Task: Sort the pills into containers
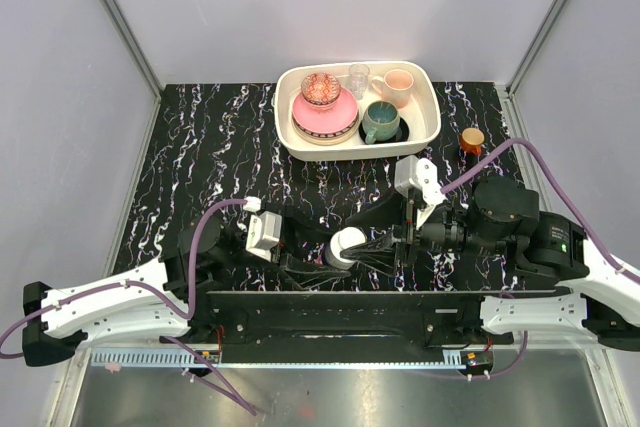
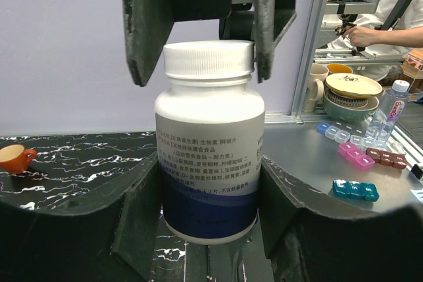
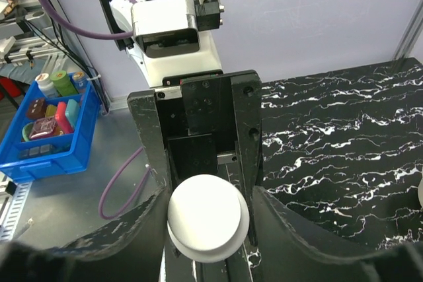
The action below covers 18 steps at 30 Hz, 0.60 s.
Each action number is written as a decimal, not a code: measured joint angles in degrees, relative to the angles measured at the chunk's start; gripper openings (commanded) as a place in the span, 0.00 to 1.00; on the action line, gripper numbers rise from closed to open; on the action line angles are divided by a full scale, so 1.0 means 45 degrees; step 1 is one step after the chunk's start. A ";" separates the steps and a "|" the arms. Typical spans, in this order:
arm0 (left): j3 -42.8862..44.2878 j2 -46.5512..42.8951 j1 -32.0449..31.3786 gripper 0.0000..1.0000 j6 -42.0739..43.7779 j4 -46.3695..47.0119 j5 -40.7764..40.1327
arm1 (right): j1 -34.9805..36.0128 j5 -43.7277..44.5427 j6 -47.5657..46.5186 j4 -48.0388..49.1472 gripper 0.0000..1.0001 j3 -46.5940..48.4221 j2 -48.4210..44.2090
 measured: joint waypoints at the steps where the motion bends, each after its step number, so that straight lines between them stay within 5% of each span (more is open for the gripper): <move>1: 0.0000 0.0000 0.0000 0.01 0.0000 0.0000 0.0000 | 0.0000 0.0000 0.0000 0.0000 0.53 0.0000 -0.0010; 5: 0.0000 0.0000 0.0005 0.01 -0.0005 -0.0015 -0.0068 | 0.0000 -0.0015 0.0005 0.0005 0.37 0.0000 -0.0015; 7: 0.0000 0.0000 0.0010 0.00 -0.0005 -0.0015 -0.0092 | 0.0000 -0.0015 -0.0029 0.0005 0.13 -0.0005 -0.0024; 8: 0.0000 0.0000 0.0010 0.00 -0.0005 -0.0015 -0.0102 | 0.0000 -0.0015 -0.0024 0.0005 0.09 -0.0005 -0.0024; 18: 0.0000 -0.0015 -0.0005 0.00 0.0044 -0.0243 -0.1457 | -0.0005 0.1044 0.0078 0.0058 0.03 0.0000 0.0262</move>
